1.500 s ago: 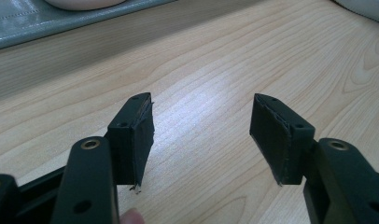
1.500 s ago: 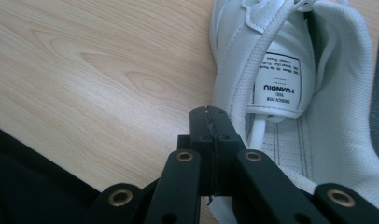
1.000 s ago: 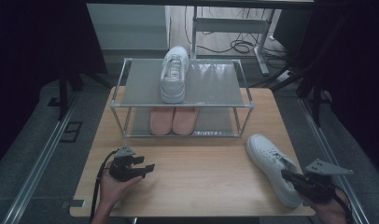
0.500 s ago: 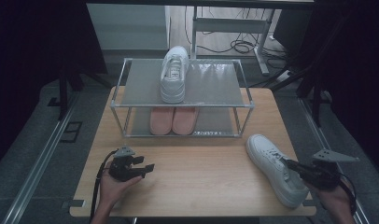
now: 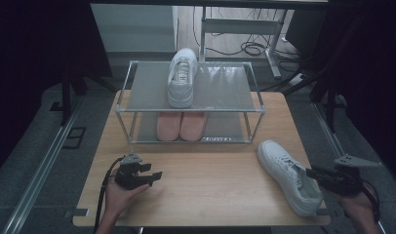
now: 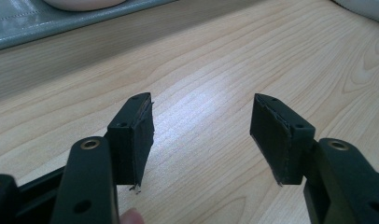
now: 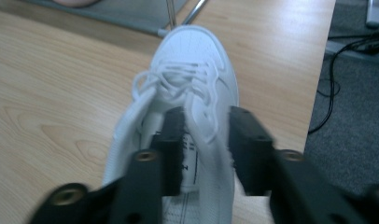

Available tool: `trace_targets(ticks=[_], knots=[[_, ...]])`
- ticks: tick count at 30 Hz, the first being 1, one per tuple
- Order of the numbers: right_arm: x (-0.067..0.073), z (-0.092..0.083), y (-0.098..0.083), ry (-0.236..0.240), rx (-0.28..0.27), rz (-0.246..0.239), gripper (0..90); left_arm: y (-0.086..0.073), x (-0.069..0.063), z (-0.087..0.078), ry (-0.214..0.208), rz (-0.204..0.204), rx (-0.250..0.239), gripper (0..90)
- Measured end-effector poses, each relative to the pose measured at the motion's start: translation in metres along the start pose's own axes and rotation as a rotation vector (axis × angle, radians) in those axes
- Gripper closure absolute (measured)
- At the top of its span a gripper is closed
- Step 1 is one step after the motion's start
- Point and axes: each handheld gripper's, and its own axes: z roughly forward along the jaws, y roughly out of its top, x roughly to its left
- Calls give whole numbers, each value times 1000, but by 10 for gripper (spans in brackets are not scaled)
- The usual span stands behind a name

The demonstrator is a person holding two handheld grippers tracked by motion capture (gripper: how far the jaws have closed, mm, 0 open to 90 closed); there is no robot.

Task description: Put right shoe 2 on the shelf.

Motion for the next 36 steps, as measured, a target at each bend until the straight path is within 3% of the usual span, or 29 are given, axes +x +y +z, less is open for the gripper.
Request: trace_targets(ticks=[3,7,15,20,23,29,36], knots=[[-2,4,-4,-20,9,4,553,0,0,-1,1,2,-1,403],[-2,10,-7,-11,17,13,525,0,0,-3,1,3,-8,403],[-3,28,-6,-21,66,-3,530,0,-1,-1,-1,6,-2,403],[-4,46,-5,-29,104,-18,582,0,-1,-1,0,9,0,402],[-7,52,-4,-38,114,1,624,0,-1,-1,0,10,0,403],[-7,54,-5,-64,122,-1,713,0,-1,0,-2,12,2,403],[-9,52,-5,-60,108,11,808,0,0,-1,1,10,-3,404]])
